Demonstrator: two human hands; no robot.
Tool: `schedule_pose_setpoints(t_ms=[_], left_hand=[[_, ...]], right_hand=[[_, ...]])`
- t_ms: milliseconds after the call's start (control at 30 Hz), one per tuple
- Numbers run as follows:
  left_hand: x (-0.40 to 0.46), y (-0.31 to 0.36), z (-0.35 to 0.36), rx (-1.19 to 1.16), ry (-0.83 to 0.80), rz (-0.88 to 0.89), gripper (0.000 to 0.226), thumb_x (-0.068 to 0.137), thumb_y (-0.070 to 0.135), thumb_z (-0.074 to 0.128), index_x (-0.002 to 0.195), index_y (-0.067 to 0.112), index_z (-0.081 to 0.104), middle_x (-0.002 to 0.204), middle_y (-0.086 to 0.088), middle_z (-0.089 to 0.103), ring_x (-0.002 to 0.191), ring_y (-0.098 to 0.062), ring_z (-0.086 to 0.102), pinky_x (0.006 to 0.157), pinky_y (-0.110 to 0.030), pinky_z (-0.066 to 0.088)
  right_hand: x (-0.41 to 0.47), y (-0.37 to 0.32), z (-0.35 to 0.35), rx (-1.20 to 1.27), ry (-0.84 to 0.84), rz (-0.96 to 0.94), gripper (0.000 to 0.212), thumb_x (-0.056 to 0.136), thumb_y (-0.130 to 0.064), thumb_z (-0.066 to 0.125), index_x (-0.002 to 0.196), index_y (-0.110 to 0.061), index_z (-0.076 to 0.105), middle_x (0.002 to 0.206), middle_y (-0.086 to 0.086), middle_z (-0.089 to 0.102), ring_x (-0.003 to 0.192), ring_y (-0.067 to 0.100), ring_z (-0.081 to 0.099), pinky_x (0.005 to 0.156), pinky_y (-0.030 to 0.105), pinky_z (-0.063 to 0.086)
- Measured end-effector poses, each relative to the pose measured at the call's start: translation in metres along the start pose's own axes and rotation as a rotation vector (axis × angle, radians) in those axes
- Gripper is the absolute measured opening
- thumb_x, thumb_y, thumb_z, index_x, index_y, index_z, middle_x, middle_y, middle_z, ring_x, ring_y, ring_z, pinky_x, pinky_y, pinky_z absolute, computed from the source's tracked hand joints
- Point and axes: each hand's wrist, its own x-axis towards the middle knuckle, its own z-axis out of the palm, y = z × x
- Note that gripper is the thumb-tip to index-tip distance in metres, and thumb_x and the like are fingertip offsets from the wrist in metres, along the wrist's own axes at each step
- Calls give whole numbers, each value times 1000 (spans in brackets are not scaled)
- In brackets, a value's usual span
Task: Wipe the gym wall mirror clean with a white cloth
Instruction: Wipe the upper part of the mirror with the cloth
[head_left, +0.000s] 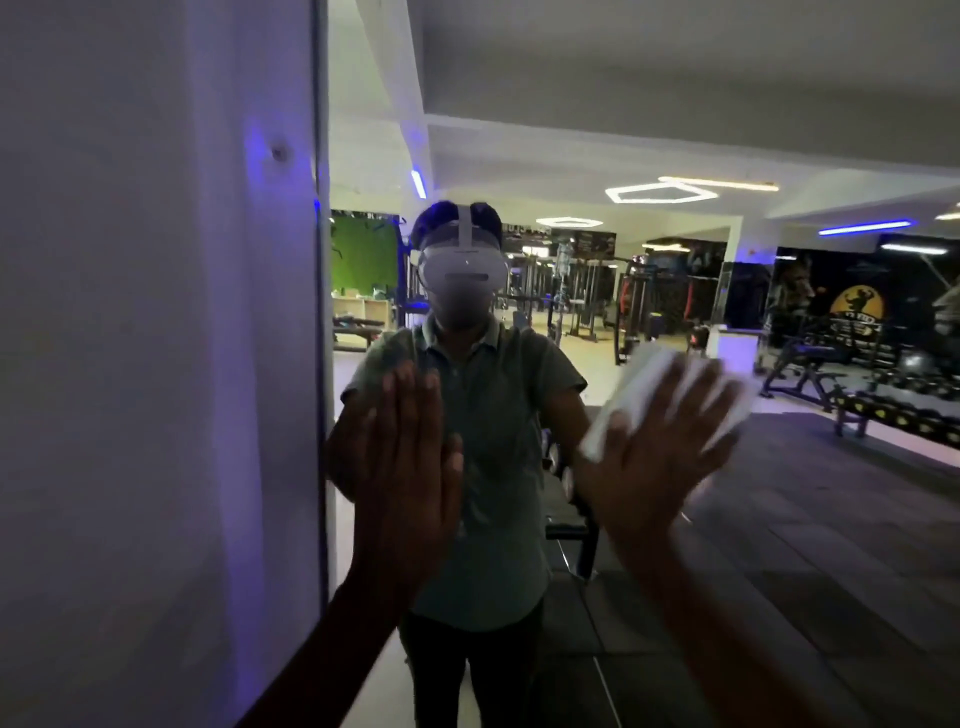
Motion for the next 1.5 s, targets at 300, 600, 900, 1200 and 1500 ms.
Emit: schedule_pose_setpoints(t_ms=[300, 600, 900, 1200, 1500], left_hand=[[-18, -14, 13, 123, -18, 68, 67, 111, 39, 42, 166, 7, 22, 173, -18, 16, 163, -27, 5, 129, -45, 10], [-26, 48, 15, -92, -55, -128, 71, 107, 28, 38, 166, 2, 9, 172, -28, 8, 161, -42, 5, 130, -56, 10], [-61, 100, 60, -39, -173, 28, 69, 109, 34, 40, 167, 5, 16, 175, -17, 3, 163, -30, 0, 131, -49, 6], [-71, 216, 75, -198, -223, 0, 71, 107, 32, 35, 166, 0, 13, 173, -23, 0, 162, -35, -1, 131, -50, 5], [-79, 223, 103, -64, -268, 66, 68, 109, 34, 36, 166, 1, 17, 174, -22, 6, 163, -31, 0, 131, -49, 6]], right_hand=[[-56, 55, 10, -10, -150, -503, 76, 105, -58, 35, 169, -23, 14, 176, 13, 5, 163, 37, 1, 126, 68, 10], [-87, 93, 6, -23, -181, -52, 87, 104, -65, 16, 168, -7, 4, 173, 28, 2, 161, 48, 0, 126, 71, 7], [-47, 230, 2, -19, -125, -253, 76, 107, -54, 27, 169, -21, 0, 176, 13, -2, 162, 41, 3, 127, 67, 7], [-90, 199, 11, 86, -205, -76, 84, 105, -59, 20, 167, -4, 5, 173, 29, 0, 160, 51, -2, 127, 69, 2], [-42, 369, 21, 127, 35, 376, 82, 111, -57, 16, 165, 5, 14, 174, 26, 9, 162, 44, 7, 132, 54, 11]])
